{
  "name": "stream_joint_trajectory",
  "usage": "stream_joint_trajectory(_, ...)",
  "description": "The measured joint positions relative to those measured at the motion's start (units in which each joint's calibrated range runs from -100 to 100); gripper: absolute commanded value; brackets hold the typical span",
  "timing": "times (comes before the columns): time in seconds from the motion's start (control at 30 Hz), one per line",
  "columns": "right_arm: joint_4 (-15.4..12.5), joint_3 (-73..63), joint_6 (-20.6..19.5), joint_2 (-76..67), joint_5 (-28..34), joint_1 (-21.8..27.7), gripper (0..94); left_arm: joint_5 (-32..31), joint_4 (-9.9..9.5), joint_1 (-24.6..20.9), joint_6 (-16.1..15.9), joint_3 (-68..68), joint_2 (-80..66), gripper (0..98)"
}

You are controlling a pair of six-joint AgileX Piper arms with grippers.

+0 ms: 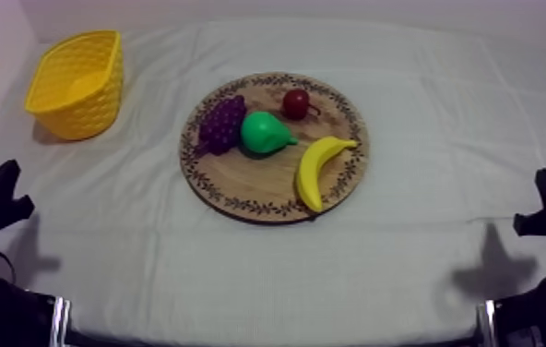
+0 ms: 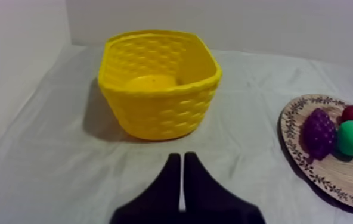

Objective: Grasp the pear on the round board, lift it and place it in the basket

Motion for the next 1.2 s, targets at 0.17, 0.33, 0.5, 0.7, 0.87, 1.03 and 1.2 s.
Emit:
stream_joint_trajectory(0.17,0.00,0.00,0.00,0.00,0.00,0.00,0.3,0.09,-0.06,1.03,-1.11,0.05,-0.26,0.9)
stream_joint_trajectory(0.33,0.00,0.00,0.00,0.00,0.00,0.00,0.3,0.01,-0.06,1.03,-0.20,0.05,-0.26,1.2)
stream_joint_trajectory(0.5,0.00,0.00,0.19,0.00,0.00,0.00,0.3,-0.51,-0.01,1.15,-0.01,0.14,-0.26,0.2)
stream_joint_trajectory(0.7,0.00,0.00,-0.15,0.00,0.00,0.00,0.3,-1.99,1.11,2.20,-2.02,-0.86,0.12,0.0)
stream_joint_trajectory(0.87,0.00,0.00,-0.12,0.00,0.00,0.00,0.3,-0.82,0.99,3.14,-3.27,-5.26,3.92,0.0)
stream_joint_trajectory(1.03,0.00,0.00,-0.09,0.00,0.00,0.00,0.3,1.62,-0.23,3.95,-3.57,-12.46,10.82,0.0)
stream_joint_trajectory(1.2,0.00,0.00,-0.03,0.00,0.00,0.00,0.3,5.36,-0.53,5.29,-4.51,-21.95,19.82,0.0)
